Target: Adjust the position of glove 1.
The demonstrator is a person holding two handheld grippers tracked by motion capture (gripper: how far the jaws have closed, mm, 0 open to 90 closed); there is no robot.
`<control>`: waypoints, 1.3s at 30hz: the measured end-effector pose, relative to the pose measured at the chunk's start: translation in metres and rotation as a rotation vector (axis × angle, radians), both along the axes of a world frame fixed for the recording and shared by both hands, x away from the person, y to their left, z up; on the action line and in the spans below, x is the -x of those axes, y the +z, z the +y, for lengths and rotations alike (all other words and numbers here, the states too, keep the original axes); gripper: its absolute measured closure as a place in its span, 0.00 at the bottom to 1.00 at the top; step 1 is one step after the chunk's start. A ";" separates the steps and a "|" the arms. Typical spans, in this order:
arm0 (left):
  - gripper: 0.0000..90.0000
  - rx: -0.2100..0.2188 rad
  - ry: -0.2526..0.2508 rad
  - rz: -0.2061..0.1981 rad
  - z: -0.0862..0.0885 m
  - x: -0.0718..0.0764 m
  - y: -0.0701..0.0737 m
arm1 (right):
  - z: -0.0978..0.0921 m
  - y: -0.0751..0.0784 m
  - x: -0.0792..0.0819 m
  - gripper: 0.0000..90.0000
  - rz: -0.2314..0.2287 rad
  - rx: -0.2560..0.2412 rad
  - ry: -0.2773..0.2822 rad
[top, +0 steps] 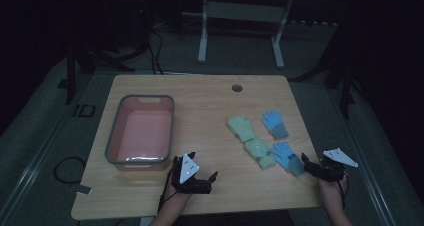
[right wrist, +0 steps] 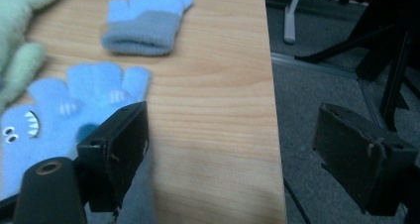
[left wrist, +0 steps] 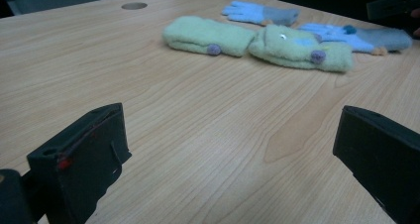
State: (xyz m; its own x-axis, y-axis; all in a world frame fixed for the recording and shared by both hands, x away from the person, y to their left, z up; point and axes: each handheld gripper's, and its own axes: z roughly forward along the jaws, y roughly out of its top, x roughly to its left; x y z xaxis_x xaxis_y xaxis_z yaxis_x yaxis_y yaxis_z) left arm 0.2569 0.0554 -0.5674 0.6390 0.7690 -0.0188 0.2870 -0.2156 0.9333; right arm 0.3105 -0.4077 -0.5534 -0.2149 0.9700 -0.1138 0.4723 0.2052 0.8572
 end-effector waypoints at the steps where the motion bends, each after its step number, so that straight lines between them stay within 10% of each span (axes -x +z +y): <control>1: 0.01 0.000 -0.001 0.000 0.000 0.000 0.000 | 0.000 0.000 0.000 0.16 0.010 -0.001 -0.002; 23: 0.01 -0.022 -0.005 -0.016 -0.001 0.002 0.000 | 0.004 0.033 -0.002 0.16 0.016 -0.028 -0.037; 39: 0.01 -0.031 0.004 -0.026 -0.002 0.003 0.000 | 0.031 0.081 -0.023 0.20 0.055 -0.029 0.118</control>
